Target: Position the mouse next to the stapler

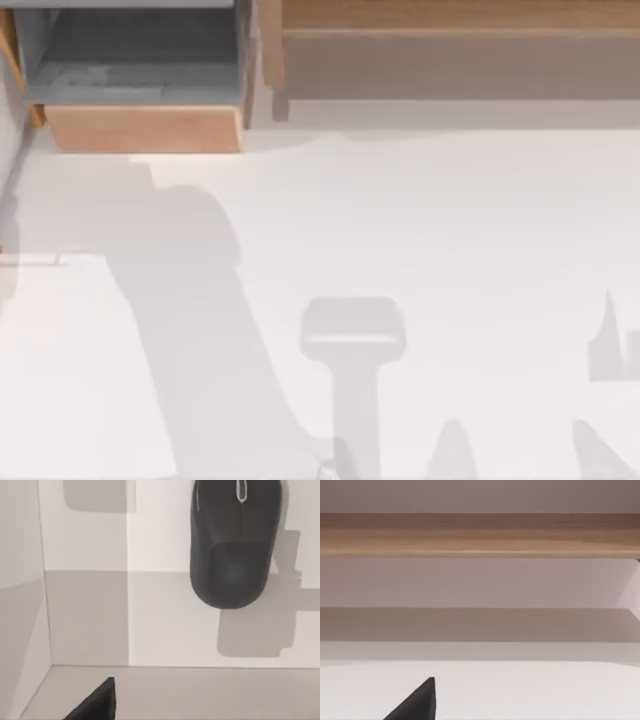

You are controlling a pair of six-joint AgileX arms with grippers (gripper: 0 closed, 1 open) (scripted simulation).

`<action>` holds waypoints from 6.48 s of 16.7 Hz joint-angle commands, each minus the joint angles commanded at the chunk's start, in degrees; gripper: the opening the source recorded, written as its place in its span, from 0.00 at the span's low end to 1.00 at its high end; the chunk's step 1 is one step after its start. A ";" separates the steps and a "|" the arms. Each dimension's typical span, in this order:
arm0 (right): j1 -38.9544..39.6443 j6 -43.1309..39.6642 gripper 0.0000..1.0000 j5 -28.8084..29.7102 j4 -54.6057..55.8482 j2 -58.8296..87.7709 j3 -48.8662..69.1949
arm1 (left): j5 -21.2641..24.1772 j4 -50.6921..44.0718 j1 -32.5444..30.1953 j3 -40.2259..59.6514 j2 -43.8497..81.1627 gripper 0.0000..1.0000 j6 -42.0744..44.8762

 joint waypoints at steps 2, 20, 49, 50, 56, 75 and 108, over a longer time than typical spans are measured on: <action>0.00 0.00 1.00 0.00 0.00 0.00 0.00 | 0.15 2.26 -0.41 -1.61 0.87 1.00 -0.19; 0.00 0.00 1.00 0.00 0.00 0.00 0.00 | 0.02 12.76 -2.15 -3.39 9.10 0.47 -1.94; 0.00 0.00 1.00 0.00 0.00 0.00 0.00 | -13.48 10.89 -14.47 -15.82 -15.23 0.00 -15.54; 0.00 0.00 1.00 0.00 0.00 0.00 0.00 | -14.36 11.33 -17.46 -17.87 -17.19 0.00 -17.81; 0.00 0.00 1.00 0.00 0.00 0.00 0.00 | -16.31 14.81 -39.25 -31.07 -25.37 0.00 -34.87; 0.00 0.00 1.00 0.00 0.00 0.00 0.00 | -8.02 29.81 -95.53 -60.35 -27.07 0.00 -95.86; 0.00 0.00 1.00 0.00 0.00 0.00 0.00 | -7.92 33.05 -95.84 -62.45 -25.82 0.00 -96.33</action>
